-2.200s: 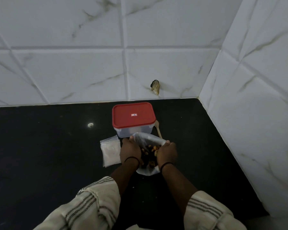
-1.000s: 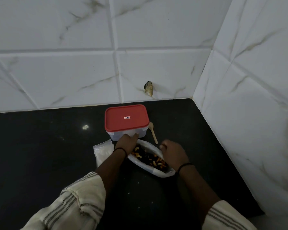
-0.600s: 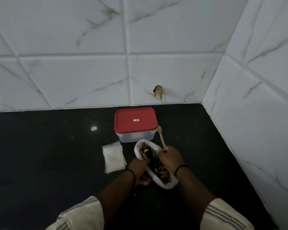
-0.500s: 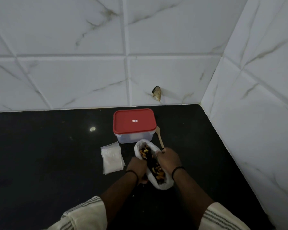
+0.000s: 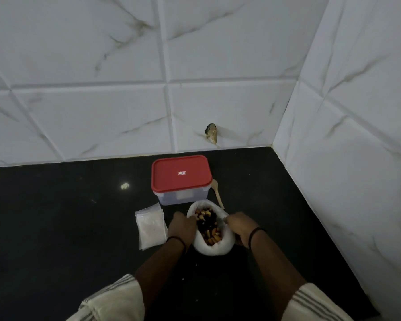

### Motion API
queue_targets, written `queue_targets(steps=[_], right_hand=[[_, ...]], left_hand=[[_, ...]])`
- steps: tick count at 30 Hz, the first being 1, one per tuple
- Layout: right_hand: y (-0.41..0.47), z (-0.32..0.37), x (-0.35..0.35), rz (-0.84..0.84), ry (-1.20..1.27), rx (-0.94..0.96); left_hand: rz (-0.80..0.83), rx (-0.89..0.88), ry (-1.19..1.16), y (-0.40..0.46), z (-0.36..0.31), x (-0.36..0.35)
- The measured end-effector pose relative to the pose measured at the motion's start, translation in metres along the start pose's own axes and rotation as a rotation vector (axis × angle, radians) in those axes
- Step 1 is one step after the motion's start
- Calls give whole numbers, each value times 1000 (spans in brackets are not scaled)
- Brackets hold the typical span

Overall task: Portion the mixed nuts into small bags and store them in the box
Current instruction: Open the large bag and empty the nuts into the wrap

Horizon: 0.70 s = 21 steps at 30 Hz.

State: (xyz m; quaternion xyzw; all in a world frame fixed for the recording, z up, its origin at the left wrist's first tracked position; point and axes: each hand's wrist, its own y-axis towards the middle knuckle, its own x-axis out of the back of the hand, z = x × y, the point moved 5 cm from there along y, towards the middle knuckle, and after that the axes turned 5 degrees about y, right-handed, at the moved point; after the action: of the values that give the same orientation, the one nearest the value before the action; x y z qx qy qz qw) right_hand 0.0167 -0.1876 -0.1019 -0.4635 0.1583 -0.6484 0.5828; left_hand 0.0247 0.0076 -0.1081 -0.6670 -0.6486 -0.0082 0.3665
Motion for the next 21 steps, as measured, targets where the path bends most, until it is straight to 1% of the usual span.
queue_targets(steps=[2, 5, 7, 8, 9, 12, 16, 18, 21], right_hand=[[0, -10, -4, 24, 60, -20], [-3, -6, 1, 37, 258, 64], [-1, -8, -1, 40, 156, -24], [-3, -11, -2, 33, 96, -68], [3, -15, -2, 17, 82, -71], [5, -18, -2, -25, 107, 45], [-1, -25, 7, -200, -39, 305], [-4, -21, 5, -228, -66, 386], [-14, -13, 5, -348, -100, 505]], left_hand=[[-12, -15, 31, -1, 3, 0], [30, -17, -15, 6, 7, -6], [35, 25, -25, 8, 8, -5], [33, 23, -28, 9, 10, -6], [29, 5, -29, 9, 11, -6], [-23, -44, 4, 9, 8, -2], [-39, -66, 54, 8, 6, -2], [-40, -83, 89, 6, 1, -1], [-97, -141, 171, 2, -3, 1]])
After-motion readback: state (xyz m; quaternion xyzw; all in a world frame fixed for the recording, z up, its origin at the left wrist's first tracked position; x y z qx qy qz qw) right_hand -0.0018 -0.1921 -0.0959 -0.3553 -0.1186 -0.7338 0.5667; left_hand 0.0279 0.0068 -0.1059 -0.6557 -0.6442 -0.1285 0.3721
